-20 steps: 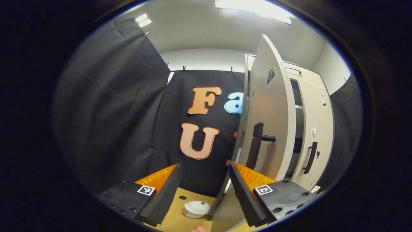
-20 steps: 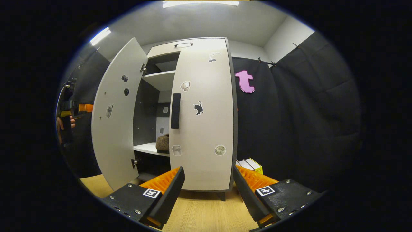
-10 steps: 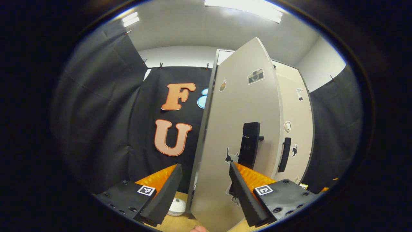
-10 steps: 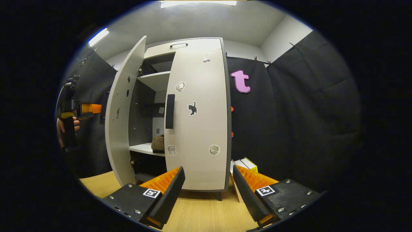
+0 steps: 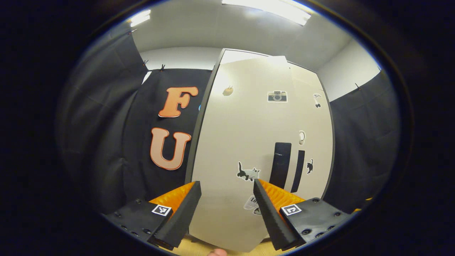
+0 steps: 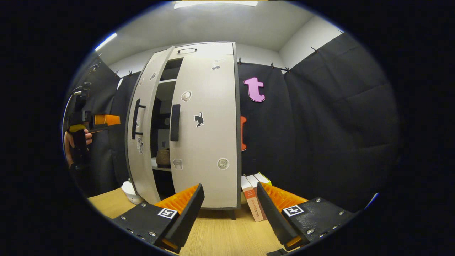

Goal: Grab one shoe with the right hand and put it into the shoe cabinet, grab the other shoe with the left hand and put it into the shoe cabinet; then close the right door with the right hand and the left door with the left hand.

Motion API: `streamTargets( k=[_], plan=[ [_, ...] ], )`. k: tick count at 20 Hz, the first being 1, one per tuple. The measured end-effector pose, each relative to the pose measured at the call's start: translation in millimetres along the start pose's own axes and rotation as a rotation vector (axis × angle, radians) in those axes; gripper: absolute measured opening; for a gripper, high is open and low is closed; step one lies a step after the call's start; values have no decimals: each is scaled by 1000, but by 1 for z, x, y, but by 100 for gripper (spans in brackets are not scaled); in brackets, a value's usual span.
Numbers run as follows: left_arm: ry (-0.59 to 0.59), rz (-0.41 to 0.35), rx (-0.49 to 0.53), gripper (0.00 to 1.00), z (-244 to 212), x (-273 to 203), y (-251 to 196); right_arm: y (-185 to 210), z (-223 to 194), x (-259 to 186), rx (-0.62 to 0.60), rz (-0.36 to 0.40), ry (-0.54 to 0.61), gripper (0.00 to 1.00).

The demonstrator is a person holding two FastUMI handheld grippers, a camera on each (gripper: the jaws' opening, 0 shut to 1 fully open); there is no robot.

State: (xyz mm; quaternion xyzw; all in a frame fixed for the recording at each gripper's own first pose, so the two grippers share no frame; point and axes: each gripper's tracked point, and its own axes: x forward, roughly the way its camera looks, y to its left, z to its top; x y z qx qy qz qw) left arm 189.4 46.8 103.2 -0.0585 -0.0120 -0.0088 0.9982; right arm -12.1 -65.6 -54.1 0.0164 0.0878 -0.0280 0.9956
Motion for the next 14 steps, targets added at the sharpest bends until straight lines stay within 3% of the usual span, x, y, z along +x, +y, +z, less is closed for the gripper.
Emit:
streamTargets(
  k=[3, 4, 14],
  plan=[
    [29, -45, -11, 94, -13, 14, -19, -6, 1, -1, 3, -14, 0, 92],
    [37, -51, -13, 99, -17, 20, -22, -8, 1, -1, 0, -18, -1, 92],
    [99, -86, 1, 96, -44, 81, -53, -26, -3, 3, 6, -70, 7, 92]
  ],
)
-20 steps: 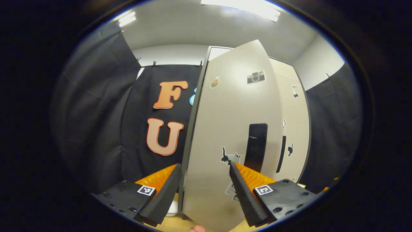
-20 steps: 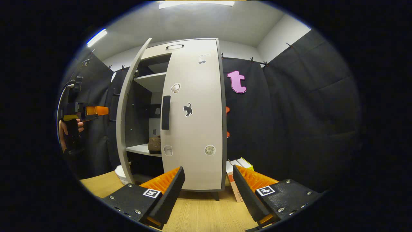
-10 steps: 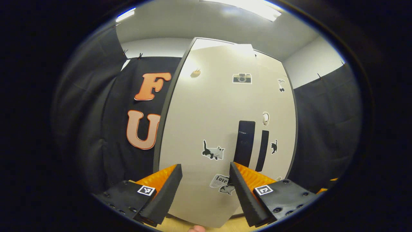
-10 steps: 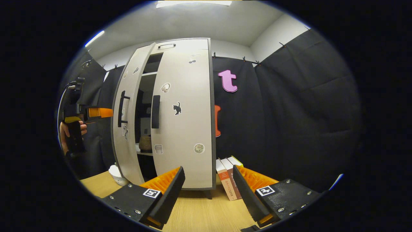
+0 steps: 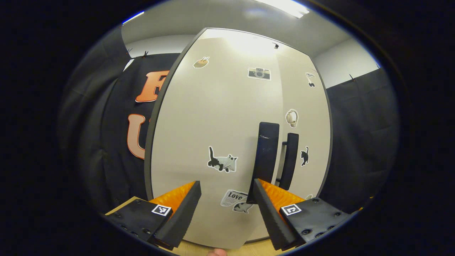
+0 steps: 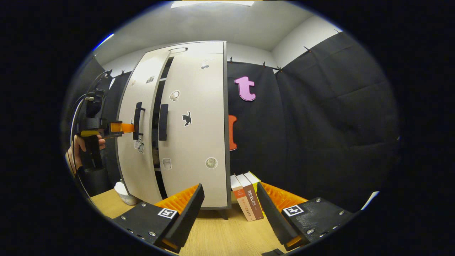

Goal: Grab one shoe with the right hand and put it into the shoe cabinet, grab the other shoe with the left hand and put it into the shoe cabinet; then close the right door with the right hand and the left door with the left hand.

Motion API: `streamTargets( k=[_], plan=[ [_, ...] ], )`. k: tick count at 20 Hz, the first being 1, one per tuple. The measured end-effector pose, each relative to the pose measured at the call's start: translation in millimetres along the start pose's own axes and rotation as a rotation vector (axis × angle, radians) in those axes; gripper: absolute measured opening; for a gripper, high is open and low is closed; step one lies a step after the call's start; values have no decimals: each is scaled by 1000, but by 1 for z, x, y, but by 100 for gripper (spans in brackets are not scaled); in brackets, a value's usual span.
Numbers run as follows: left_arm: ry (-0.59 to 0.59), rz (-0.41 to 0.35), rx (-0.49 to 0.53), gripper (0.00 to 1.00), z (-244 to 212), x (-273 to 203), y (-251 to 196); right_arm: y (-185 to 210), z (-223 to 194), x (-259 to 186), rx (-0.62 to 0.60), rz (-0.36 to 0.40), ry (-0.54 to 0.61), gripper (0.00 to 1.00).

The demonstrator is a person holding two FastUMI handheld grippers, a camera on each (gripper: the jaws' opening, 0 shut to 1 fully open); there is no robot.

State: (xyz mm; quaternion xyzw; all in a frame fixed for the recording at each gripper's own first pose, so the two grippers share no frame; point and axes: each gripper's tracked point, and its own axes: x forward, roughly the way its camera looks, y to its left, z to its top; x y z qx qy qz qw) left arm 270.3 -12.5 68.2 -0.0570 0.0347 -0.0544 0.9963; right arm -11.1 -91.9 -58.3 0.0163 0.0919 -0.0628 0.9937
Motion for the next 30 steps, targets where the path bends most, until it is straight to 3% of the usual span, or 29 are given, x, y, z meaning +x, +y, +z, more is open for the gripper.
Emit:
streamTargets(
  k=[11, 18, 25, 30],
  plan=[
    [1, 12, 7, 96, -4, 20, -2, -9, 0, 2, 6, -21, 2, 92],
    [-35, 19, 31, 96, 4, -63, 0, 8, -1, -1, 18, 29, -2, 92],
    [-22, 94, 62, 96, -22, -153, 13, 26, -5, -3, 9, 94, -2, 92],
    [1, 91, 36, 96, -48, -195, 8, 28, -7, -7, 21, 111, -10, 92]
  ],
)
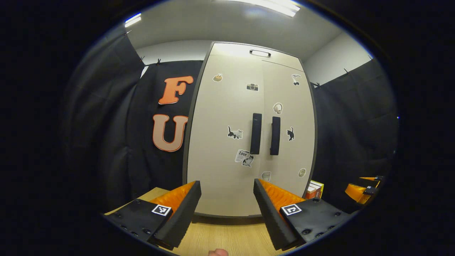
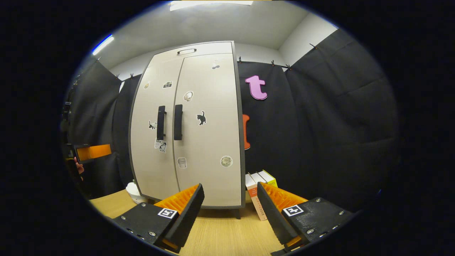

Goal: Grab one shoe with the right hand and put it into the shoe cabinet, grab the other shoe with the left hand and put it into the shoe cabinet; then close the right door with the right hand and the left door with the left hand.

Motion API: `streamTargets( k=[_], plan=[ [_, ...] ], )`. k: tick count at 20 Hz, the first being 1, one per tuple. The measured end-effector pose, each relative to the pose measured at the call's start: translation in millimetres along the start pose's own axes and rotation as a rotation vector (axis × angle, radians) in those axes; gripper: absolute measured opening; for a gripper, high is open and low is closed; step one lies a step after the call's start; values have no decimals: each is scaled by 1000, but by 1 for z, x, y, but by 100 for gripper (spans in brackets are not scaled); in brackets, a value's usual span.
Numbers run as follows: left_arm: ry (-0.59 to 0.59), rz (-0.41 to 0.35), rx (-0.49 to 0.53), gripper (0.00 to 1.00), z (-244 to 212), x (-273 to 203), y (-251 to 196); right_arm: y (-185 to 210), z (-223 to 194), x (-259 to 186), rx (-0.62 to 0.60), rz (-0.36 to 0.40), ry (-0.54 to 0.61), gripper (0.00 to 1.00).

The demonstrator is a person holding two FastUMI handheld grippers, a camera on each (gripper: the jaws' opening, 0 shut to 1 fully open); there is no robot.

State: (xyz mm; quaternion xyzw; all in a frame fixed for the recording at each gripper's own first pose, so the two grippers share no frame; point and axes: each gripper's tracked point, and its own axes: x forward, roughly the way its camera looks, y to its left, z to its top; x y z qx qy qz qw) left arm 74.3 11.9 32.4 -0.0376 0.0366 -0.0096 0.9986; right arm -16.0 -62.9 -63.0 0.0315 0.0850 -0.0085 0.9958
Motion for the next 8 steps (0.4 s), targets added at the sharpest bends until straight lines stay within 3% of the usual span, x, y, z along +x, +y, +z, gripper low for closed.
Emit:
streamTargets(
  k=[8],
  plan=[
    [18, 32, 13, 96, -32, -40, 0, 1, -6, -10, -5, 5, 4, 92]
  ],
)
